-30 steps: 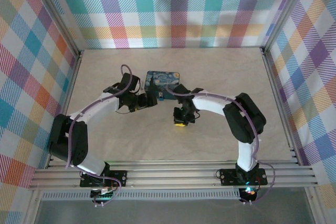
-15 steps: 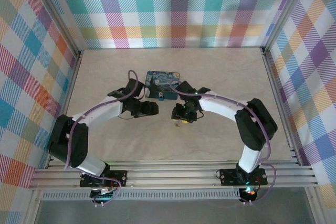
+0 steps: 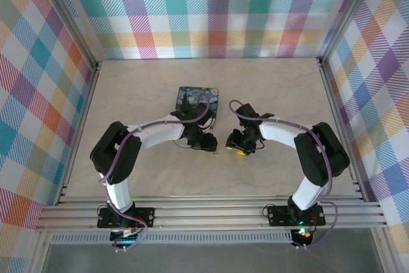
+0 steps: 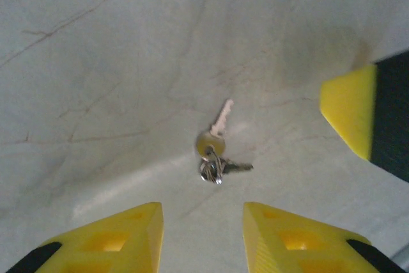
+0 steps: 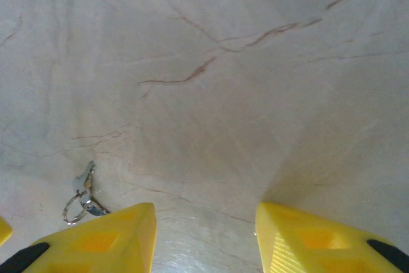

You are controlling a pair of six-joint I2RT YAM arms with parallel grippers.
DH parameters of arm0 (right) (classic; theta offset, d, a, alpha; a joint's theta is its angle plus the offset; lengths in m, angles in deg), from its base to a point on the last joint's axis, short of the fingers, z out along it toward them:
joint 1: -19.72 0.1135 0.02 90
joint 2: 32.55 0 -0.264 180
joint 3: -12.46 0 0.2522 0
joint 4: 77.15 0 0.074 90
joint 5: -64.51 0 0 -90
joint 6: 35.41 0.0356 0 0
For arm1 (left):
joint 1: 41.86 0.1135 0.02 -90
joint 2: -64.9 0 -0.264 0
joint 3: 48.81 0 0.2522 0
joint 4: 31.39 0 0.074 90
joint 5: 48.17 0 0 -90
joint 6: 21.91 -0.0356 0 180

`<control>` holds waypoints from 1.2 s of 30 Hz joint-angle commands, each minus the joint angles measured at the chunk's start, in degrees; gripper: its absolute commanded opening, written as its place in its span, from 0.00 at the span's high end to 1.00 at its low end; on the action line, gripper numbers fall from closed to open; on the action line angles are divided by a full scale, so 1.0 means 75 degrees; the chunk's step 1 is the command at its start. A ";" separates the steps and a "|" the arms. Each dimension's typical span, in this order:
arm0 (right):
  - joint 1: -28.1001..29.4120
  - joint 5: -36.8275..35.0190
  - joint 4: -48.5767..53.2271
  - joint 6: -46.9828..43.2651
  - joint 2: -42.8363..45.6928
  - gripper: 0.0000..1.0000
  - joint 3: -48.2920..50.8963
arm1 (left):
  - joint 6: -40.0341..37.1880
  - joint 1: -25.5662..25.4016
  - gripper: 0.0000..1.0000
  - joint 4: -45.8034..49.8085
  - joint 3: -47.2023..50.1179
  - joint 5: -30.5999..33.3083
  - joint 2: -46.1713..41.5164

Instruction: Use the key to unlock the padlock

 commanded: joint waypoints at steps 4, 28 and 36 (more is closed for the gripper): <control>-0.0193 0.0210 -0.0373 -0.0085 0.0289 0.54 0.0392 | -0.0106 -0.0331 0.63 0.0358 -0.0547 0.0421 0.0562; -0.1067 0.0825 -0.0455 0.0220 0.1297 0.54 0.0556 | -0.0842 -0.0404 1.00 -0.0882 0.0583 0.0672 0.0172; -0.1278 0.1746 -0.0891 0.0677 0.1875 0.53 0.0383 | -0.1290 -0.0390 1.00 -0.1000 0.0764 0.0488 -0.0859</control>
